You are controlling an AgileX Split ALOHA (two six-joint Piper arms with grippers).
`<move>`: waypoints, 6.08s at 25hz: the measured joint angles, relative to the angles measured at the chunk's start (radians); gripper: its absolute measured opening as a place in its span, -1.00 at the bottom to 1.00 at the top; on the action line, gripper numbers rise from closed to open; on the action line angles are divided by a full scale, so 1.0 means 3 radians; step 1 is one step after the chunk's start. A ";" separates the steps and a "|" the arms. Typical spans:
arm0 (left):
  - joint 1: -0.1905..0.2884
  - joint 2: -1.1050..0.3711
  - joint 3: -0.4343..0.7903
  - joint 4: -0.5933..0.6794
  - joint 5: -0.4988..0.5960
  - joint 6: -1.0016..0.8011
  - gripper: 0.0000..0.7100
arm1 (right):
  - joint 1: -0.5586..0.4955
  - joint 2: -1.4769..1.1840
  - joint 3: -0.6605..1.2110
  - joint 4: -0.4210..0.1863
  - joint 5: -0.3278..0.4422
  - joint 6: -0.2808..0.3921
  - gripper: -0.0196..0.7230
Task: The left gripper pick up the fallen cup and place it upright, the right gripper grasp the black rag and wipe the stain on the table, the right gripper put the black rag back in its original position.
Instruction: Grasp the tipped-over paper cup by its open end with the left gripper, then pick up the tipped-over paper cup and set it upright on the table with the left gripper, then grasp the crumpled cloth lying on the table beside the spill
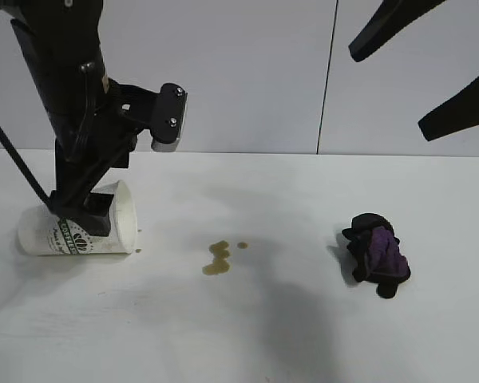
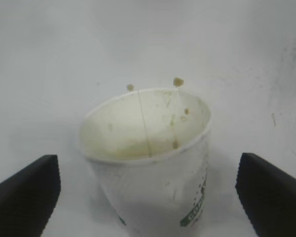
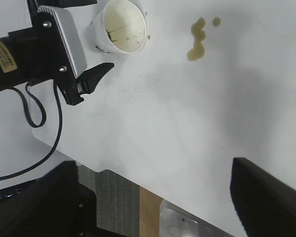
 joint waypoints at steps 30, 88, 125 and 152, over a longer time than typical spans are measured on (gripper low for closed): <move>0.0081 0.0408 -0.0217 0.0163 -0.0012 -0.0426 0.93 | 0.0000 0.0000 0.0000 -0.0001 0.0013 0.0000 0.61; 0.2264 -0.0398 0.1885 -0.6583 0.1262 0.5227 0.61 | 0.0000 0.0000 0.0000 -0.0047 0.0021 0.0000 0.61; 0.2264 -0.0180 0.1885 -0.6615 0.0826 0.5944 0.95 | 0.0000 0.0000 0.0000 -0.0051 -0.0125 0.0000 0.61; 0.2264 -0.1044 0.1868 -0.5970 -0.2586 0.2965 0.94 | 0.0000 0.0000 0.0000 -0.0051 -0.0190 0.0000 0.61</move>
